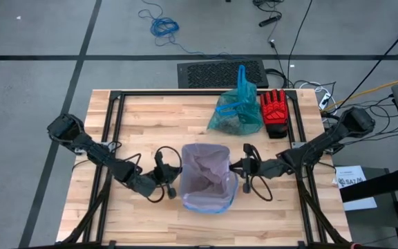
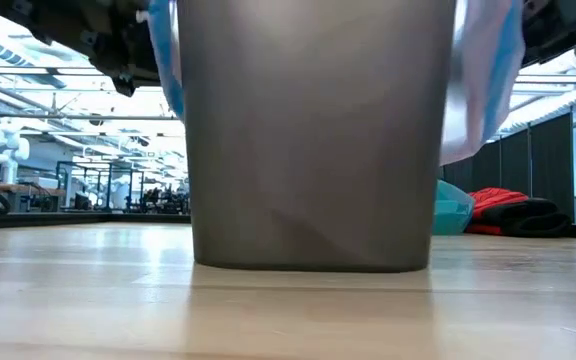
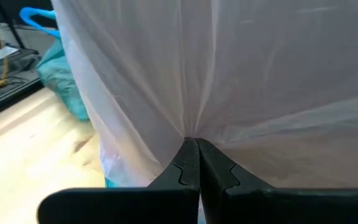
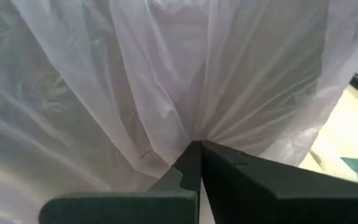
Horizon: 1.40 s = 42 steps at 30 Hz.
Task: Place trash/remove bag and relplace
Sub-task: Insert the pink trash bag into the black trash bin
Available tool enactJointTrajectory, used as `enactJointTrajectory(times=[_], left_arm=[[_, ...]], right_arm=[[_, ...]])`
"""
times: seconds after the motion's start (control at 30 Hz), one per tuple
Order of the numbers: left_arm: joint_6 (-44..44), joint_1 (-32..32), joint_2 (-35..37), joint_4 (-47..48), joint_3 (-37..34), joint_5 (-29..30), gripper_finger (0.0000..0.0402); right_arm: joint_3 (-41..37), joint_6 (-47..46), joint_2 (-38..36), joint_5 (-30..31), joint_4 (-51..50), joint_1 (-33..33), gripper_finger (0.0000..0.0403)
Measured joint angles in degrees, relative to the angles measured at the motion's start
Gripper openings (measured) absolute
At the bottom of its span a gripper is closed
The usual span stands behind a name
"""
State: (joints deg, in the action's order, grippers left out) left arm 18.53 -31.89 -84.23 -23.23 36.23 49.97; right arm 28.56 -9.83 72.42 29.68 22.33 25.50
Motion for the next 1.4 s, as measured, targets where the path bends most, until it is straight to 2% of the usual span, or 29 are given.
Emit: enactJointTrajectory(times=[0.3, 0.7, 0.97, 1.17, 1.4], left_arm=[[-1.7, 3.2, 0.0, 2.1, 0.0, 0.1, 0.0000], [-2.4, 6.0, 0.0, 6.9, 0.0, -0.6, 0.0000], [-2.4, 6.4, 0.0, 9.6, 0.0, 5.2, 0.0000], [-2.5, 6.4, 0.0, 9.6, 0.0, 5.9, 0.0000], [-2.5, 6.5, 0.0, 11.2, 0.0, 7.8, 0.0000]], right_arm=[[0.0, 5.0, 0.1, -1.2, 0.3, -6.9, 0.0000], [0.0, 7.8, 0.2, -9.1, 0.7, -16.6, 0.0000], [0.0, 5.7, 0.2, -11.2, 0.6, -15.3, 0.0000], [0.0, 4.8, 0.2, -11.1, 0.5, -13.6, 0.0000], [0.0, 6.6, 0.2, -10.5, 0.5, -14.7, 0.0000]])
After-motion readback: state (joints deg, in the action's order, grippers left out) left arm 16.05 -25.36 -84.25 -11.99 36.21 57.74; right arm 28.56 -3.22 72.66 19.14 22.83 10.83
